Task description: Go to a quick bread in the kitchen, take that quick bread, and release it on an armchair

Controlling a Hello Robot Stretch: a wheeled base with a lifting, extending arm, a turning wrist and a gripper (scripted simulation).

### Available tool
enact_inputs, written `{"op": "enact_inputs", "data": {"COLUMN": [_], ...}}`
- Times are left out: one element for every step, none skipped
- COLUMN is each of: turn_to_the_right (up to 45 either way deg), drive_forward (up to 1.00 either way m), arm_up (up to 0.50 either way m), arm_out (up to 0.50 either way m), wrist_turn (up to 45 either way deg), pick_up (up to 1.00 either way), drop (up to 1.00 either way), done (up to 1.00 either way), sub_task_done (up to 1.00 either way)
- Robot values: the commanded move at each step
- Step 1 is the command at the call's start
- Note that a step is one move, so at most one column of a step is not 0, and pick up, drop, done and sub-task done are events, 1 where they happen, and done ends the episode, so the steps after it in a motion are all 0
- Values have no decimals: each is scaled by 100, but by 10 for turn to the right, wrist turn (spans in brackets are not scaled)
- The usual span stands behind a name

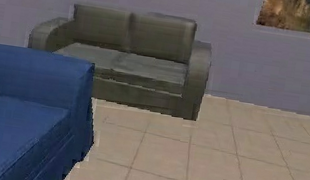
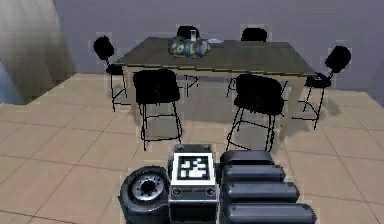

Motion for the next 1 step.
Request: {"op": "enact_inputs", "data": {"turn_to_the_right": [-60], "drive_forward": [0], "arm_up": [0], "arm_out": [0], "wrist_turn": [0], "pick_up": [0], "drop": [0], "done": [0], "sub_task_done": [0]}}
